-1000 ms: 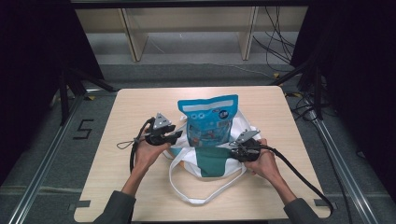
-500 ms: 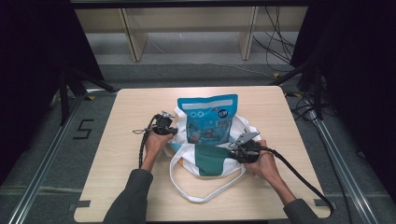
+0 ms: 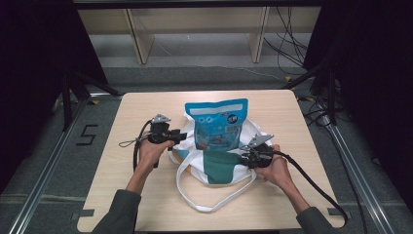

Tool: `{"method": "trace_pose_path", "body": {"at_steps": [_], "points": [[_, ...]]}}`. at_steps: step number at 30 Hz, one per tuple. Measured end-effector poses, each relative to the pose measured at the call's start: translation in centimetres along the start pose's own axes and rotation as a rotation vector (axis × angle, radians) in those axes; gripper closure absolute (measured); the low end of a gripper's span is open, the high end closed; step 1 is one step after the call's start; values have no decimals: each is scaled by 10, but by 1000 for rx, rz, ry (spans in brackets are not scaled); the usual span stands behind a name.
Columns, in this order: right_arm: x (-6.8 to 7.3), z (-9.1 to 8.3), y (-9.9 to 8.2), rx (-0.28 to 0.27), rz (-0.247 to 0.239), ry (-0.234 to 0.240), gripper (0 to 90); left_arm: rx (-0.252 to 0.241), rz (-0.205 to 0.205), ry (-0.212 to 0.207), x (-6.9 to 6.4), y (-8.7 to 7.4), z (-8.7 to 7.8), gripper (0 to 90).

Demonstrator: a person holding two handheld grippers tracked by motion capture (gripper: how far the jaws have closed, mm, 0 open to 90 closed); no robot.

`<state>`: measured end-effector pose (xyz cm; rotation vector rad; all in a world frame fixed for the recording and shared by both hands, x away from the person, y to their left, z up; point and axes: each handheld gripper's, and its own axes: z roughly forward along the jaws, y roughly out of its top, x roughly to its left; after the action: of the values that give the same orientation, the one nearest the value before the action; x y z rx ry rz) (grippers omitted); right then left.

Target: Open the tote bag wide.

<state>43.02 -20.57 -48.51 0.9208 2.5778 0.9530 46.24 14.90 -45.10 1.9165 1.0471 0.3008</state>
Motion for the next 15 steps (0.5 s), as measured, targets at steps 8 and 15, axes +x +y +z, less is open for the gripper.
{"method": "trace_pose_path", "body": {"at_steps": [8,15], "points": [[-4,-31,8,-95,14,0,656,34,46,-53,-19,-16,0,633],[-6,-48,7,-141,17,-12,648,41,78,-61,-28,-18,-2,683]]}}
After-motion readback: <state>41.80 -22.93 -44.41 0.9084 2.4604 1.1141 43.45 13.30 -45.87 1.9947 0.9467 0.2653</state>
